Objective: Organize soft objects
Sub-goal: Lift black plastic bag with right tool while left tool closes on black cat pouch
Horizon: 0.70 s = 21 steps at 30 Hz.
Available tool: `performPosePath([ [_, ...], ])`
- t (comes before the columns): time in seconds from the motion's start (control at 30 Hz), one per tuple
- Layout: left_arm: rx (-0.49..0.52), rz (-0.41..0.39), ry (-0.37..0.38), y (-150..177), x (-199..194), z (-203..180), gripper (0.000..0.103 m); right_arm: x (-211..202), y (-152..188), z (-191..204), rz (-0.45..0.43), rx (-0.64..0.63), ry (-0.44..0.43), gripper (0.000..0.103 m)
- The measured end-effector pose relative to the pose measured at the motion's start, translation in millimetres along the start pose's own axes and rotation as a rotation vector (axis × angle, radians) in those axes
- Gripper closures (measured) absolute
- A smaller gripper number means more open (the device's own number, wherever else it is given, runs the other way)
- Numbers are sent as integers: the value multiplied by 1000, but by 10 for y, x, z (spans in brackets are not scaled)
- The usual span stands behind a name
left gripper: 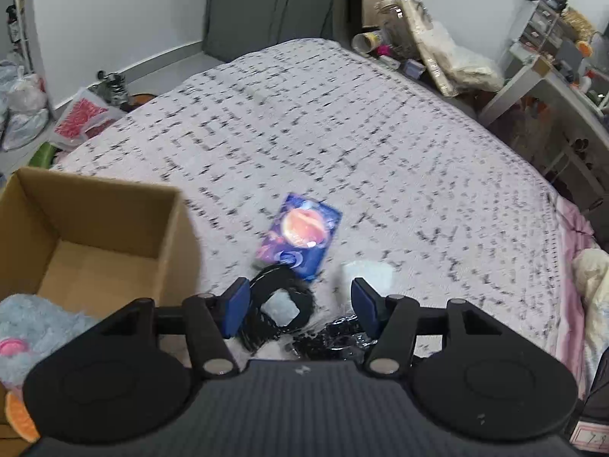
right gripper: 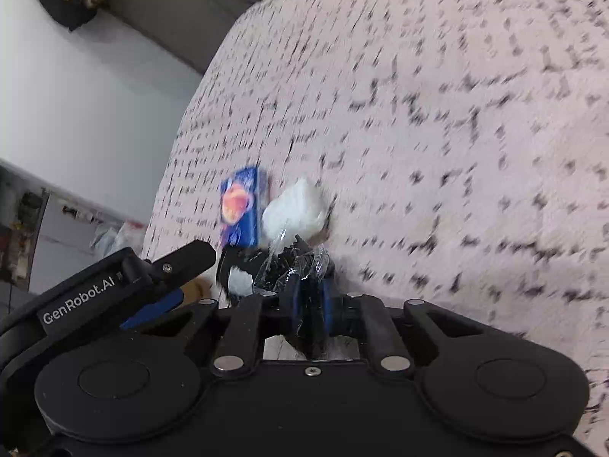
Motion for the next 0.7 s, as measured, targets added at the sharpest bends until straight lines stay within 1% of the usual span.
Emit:
performPosePath([
  [0.07, -4, 6, 17, 0, 26, -50, 45, -65, -40, -68, -25, 22, 12, 92],
  [0.17, 38, -5, -18, 32, 86, -132, 45, -144, -69, -181, -54, 41, 43, 92],
  [0.37, 60, 39, -58, 142, 284, -151, 45, -255, -171, -309, -115, 43, 94, 92],
  [0.57, 98, 53, -137, 215, 444, -166, 44, -241, -205, -376, -110, 55, 81, 92],
  [0.63, 96, 62, -150, 228, 497, -141, 45, -240, -210, -380, -110, 57, 77, 92],
  [0.7, 80, 70, -144, 241, 543, -112, 45, -232, -209, -381, -111, 51, 76, 92],
])
Point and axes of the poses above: each gripper's, at about its wrist camera, not at the fingertips, and x roughly the way its jaws point, z to its left, y to its underside, the point moved 6 cm from there along x, roughly the way its jaws point, and after that the axes turned 7 degrees about z, right-handed, at the moved point
